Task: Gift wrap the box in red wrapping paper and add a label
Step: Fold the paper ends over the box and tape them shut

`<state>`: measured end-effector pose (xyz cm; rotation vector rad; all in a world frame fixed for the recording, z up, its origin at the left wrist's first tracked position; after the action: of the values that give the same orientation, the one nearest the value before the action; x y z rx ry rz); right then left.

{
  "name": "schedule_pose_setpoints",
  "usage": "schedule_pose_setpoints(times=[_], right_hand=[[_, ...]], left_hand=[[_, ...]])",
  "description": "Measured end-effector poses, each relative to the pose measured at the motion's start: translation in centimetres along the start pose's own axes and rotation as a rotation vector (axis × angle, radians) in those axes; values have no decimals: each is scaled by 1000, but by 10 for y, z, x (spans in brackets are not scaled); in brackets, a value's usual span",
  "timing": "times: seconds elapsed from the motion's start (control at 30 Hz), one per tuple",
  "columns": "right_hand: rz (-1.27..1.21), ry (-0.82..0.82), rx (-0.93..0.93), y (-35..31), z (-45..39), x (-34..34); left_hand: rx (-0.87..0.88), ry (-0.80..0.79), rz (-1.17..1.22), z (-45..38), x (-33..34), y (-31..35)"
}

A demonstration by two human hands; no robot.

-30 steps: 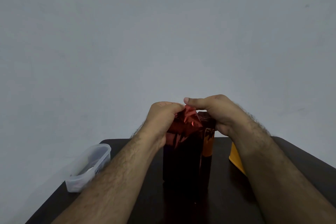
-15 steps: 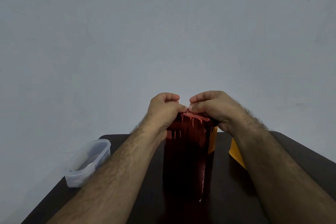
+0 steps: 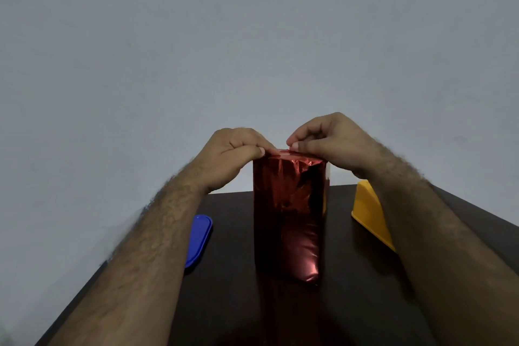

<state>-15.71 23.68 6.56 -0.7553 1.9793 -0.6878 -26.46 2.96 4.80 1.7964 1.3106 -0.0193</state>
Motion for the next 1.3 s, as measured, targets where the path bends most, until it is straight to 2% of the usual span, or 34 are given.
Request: schedule_pose_setpoints(times=[0.13,0.27,0.43,0.7,0.83,0.93,1.1,1.2,1.3], right_hand=[[130,-170,-60,-4,9,-8],[229,-181,-113,-3,11,-12],[214,-204,-112,2,8,-18],[96,-293,-92,9,12,-25],[107,-331,-97,7,12,-24],[91,-346,-98,11,11,-23],[80,-369,-82,11,9,-21],[116,-330,-79,9,11,-15],[55,-304,-16,7,19,-12]], left_hand=[[60,-22,-83,0,4,1],[69,-16,-196,-2,10,1],[140,-69,-352,-3,11,-2],[47,-37,-237,2,-4,-11],[126,39,-233,3,7,10],[177,19,-228,3,23,28],[204,-13,-479,-1,28,31],[204,-29,-496,-2,30,28],[162,38,-483,-4,34,27]])
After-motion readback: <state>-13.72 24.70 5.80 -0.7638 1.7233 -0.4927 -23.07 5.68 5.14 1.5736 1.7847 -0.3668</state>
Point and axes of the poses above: each hand's wrist, its own z-axis away from the middle knuckle, its own x-axis out of the palm, y = z × x, the point moved 3 cm from there along -z, towards the middle knuckle, and after that the axes turned 3 degrees about z, right-handed, at the moved point
